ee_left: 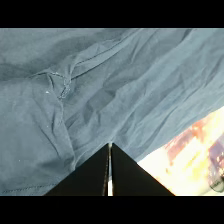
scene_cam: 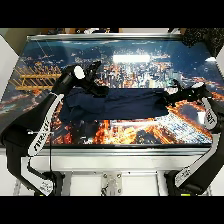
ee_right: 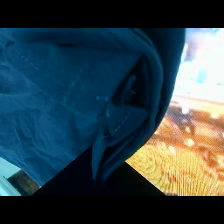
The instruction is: Fold the clothes and pants, and hang the long-sleeved shirts on hangers.
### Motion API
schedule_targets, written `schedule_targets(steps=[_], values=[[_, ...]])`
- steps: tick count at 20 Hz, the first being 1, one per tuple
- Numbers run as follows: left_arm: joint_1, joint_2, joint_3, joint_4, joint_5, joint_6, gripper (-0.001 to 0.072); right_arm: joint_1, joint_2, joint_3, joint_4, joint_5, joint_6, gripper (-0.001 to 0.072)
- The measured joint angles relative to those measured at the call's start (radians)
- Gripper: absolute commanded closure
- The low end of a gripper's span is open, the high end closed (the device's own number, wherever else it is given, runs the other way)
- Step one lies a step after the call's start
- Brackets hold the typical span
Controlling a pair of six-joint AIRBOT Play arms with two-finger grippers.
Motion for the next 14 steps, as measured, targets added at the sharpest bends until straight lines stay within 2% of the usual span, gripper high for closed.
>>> schedule_targets(steps=[6, 10, 14], values=[[-0.01, -0.066, 0.029, -0.001, 0.005, -0.008, 0.0693, 0.003, 0.081, 0.068, -0.098, 0.016, 0.066, 0.0701], [-0.055, -0.194, 0.148, -0.002, 0.005, -0.016, 0.0693, 0.027, 0.162, 0.2, -0.202, 0.08, 0.157, 0.0701], [-0.113, -0.328, 0.292, -0.002, 0.007, -0.036, 0.0693, 0.078, 0.219, 0.338, -0.243, 0.168, 0.23, 0.0701]])
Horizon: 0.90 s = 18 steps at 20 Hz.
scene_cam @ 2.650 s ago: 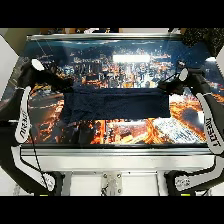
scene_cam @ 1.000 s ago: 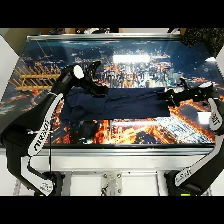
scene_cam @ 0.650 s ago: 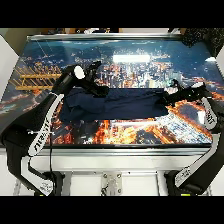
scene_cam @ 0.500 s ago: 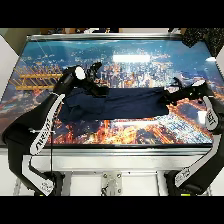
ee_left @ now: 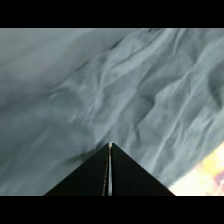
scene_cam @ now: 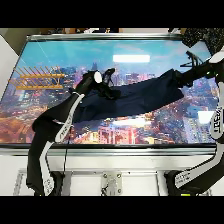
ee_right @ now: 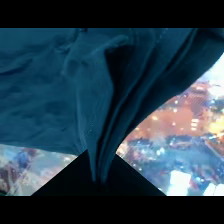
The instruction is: Fold the clothes and pants, and hang the long-sleeved shirts on hangers.
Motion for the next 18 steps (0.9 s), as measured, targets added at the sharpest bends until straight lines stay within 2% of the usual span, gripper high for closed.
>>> schedule_targets(steps=[9, 18], values=[[-0.062, -0.097, 0.056, -0.001, 0.05, -0.027, 0.0693, 0.139, 0.089, 0.129, -0.019, 0.068, 0.082, 0.0701], [-0.058, -0.093, 0.059, 0.0, 0.064, -0.037, 0.0693, 0.263, 0.129, 0.137, 0.027, 0.003, 0.144, 0.0701]])
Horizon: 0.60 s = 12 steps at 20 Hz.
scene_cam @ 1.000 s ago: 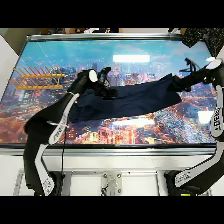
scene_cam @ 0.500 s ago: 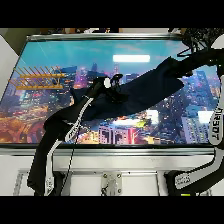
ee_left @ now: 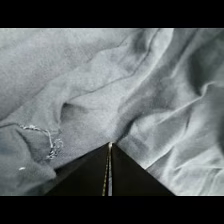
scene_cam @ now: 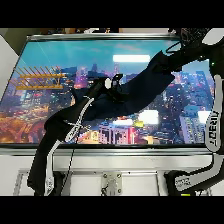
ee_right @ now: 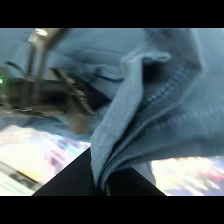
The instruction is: Fold the clothes and pants, and hang the long-sleeved shirts on hangers.
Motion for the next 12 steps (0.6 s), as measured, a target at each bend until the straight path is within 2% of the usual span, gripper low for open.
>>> schedule_targets(steps=[6, 12], values=[[0.077, 0.08, 0.0, 0.002, -0.001, -0.002, 0.0693, 0.106, 0.002, 0.0, 0.088, -0.107, 0.043, 0.0701], [0.248, 0.228, 0.0, 0.003, -0.024, 0.006, 0.0693, 0.254, -0.024, 0.0, 0.115, -0.228, 0.06, 0.0702]])
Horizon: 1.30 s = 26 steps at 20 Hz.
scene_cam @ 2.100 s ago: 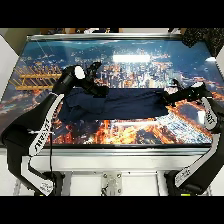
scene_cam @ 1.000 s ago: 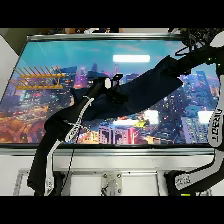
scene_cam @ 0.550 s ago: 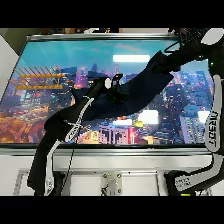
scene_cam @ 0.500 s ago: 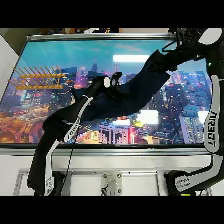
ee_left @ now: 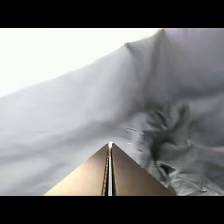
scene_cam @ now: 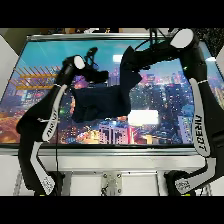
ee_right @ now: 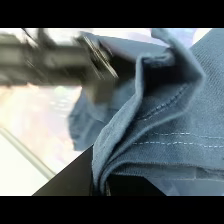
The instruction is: Fold the clothes and pants, and hang the long-sleeved shirts on hangers.
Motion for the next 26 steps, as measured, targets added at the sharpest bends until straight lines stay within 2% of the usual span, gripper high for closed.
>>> schedule_targets(steps=[6, 10, 11, 12, 13, 14, 16, 18, 23, 26], values=[[0.197, 0.176, 0.0, 0.0, -0.062, 0.018, 0.0693, 0.151, -0.109, 0.0, 0.037, -0.135, -0.004, 0.0701], [0.299, 0.28, 0.0, 0.0, -0.098, 0.021, 0.0693, 0.253, -0.224, 0.0, 0.099, -0.264, -0.058, 0.0688], [0.318, 0.303, 0.0, 0.001, -0.106, 0.021, 0.0693, 0.278, -0.252, 0.0, 0.113, -0.303, -0.074, 0.0593], [0.331, 0.322, 0.0, 0.0, -0.113, 0.021, 0.0693, 0.307, -0.281, 0.0, 0.127, -0.349, -0.094, 0.032], [0.341, 0.339, 0.0, 0.0, -0.12, 0.021, 0.0693, 0.335, -0.308, 0.0, 0.145, -0.4, -0.117, 0.0156], [0.348, 0.354, 0.0, 0.0, -0.125, 0.021, 0.0693, 0.359, -0.33, 0.0, 0.17, -0.445, -0.146, 0.0081], [0.355, 0.377, 0.0, 0.0, -0.131, 0.021, 0.0693, 0.399, -0.359, -0.001, 0.246, -0.521, -0.248, 0.0089], [0.357, 0.395, 0.0, 0.0, -0.135, 0.021, 0.0693, 0.404, -0.355, -0.001, 0.318, -0.564, -0.361, 0.0275], [0.344, 0.475, -0.071, 0.006, -0.125, 0.021, 0.0693, 0.248, -0.222, -0.09, 0.353, -0.482, -0.496, 0.0271], [0.307, 0.56, -0.232, 0.027, -0.09, 0.021, 0.0693, 0.082, -0.08, -0.274, 0.2, -0.4, -0.445, 0.0263]])
